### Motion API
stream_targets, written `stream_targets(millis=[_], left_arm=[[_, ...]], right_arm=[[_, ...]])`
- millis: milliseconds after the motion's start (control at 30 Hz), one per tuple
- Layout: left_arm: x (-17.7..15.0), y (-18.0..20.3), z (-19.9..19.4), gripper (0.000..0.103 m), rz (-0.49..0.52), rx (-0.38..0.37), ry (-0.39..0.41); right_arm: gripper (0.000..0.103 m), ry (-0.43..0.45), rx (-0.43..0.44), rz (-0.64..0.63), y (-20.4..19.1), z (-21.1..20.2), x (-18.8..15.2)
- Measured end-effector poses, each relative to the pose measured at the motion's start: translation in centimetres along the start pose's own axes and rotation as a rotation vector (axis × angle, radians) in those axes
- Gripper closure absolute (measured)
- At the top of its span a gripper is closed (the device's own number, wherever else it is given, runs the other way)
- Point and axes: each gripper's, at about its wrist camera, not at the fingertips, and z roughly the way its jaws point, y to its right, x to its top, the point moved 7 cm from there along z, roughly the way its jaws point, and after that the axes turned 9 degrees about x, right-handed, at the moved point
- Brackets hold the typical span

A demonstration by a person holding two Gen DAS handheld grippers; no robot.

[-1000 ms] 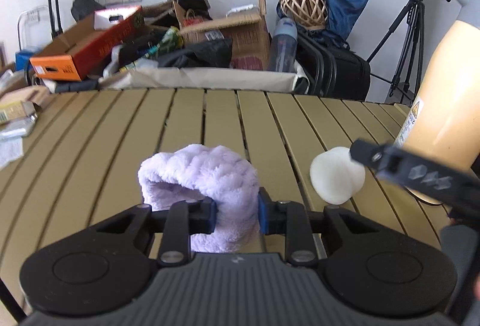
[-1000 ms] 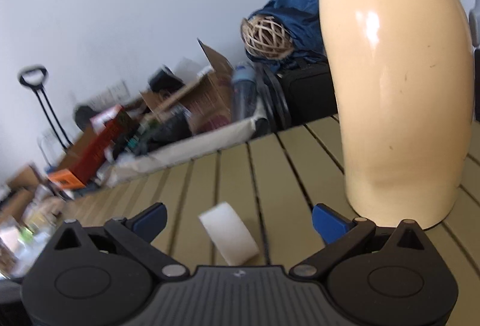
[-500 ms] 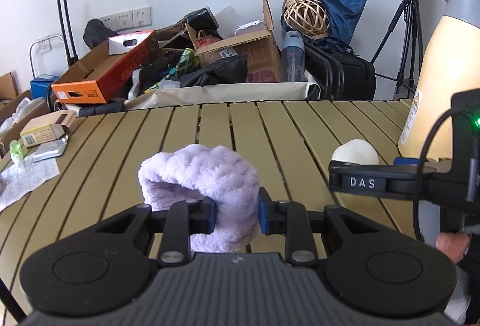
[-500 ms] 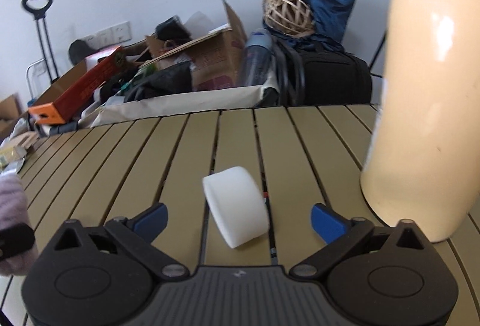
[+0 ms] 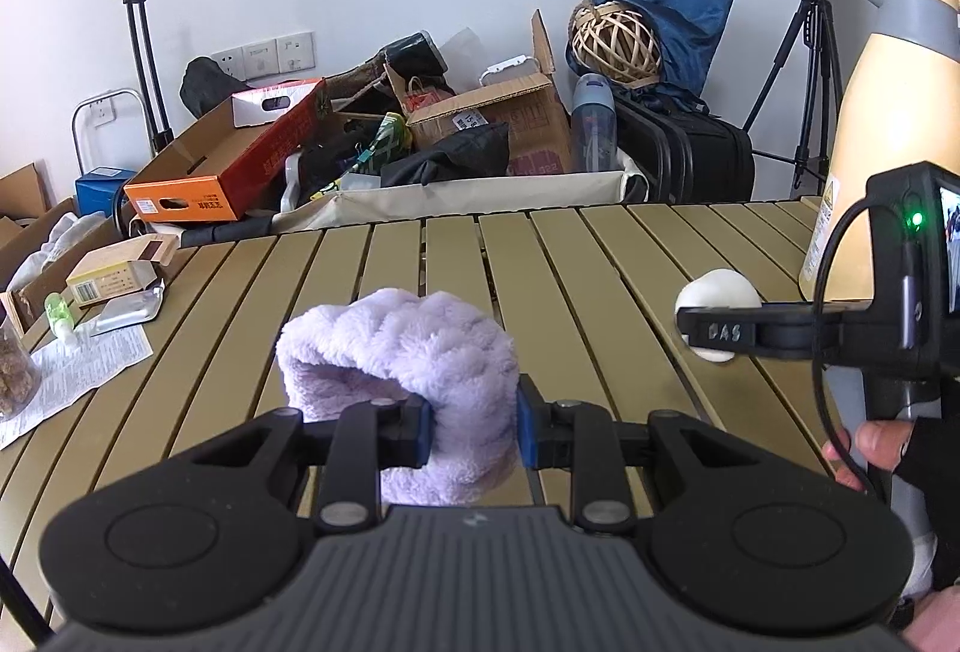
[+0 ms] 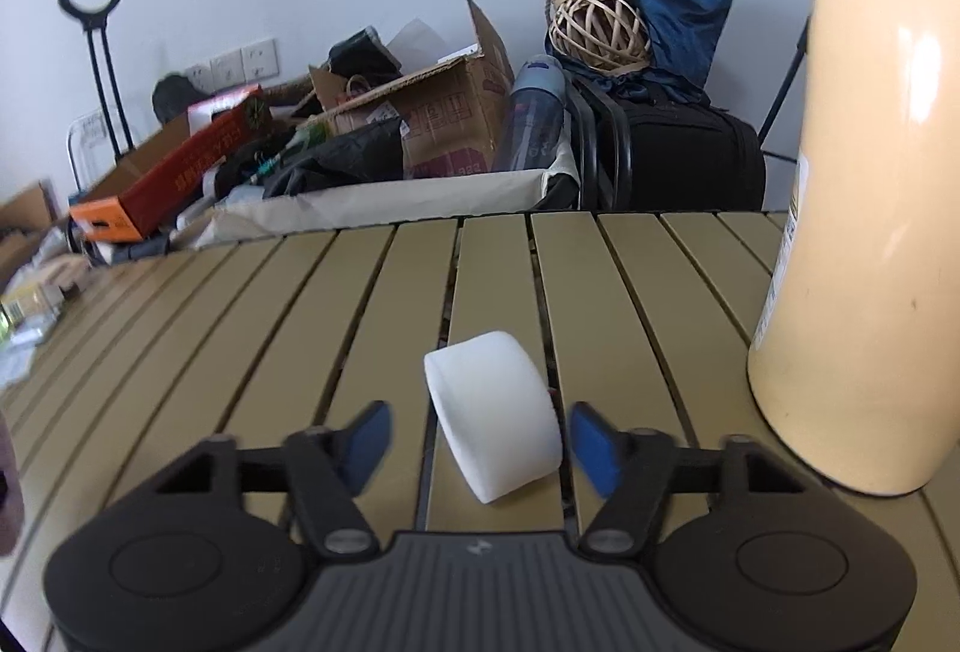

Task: Collect trash
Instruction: 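Grasp the white foam roll with the right gripper while the left gripper holds the scrunchie, then carry the scrunchie and foam roll down over the black trash bin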

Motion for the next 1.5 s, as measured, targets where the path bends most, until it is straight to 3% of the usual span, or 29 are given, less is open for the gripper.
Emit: stream_targets(millis=[67,367,733,1100,1500], left_arm=[[-0.2,-0.2,-0.1,0.077,0.002,0.008,0.002],[-0.5,-1.7,-0.9,0.077,-0.028,0.025,0.001],[-1.5,-4.0,-3.9,0.077,-0.044,0.046,0.023],[-2.9,-5.3,-8.4,0.077,-0.084,0.035,0.038],[-5.8,-5.8,-14.5,0.077,-0.08,0.024,0.061]], right_arm=[[0.073,0.006,0.015,0.024,0.3,-0.1,-0.1],[0.074,0.082,0.118,0.104,0.3,-1.5,0.2],[0.075,0.148,0.192,0.099,-1.3,-4.7,0.0],[0.075,0.182,0.204,0.018,-4.6,-11.6,-1.3],[0.075,0.217,0.241,-0.052,-6.8,-19.7,-6.3]])
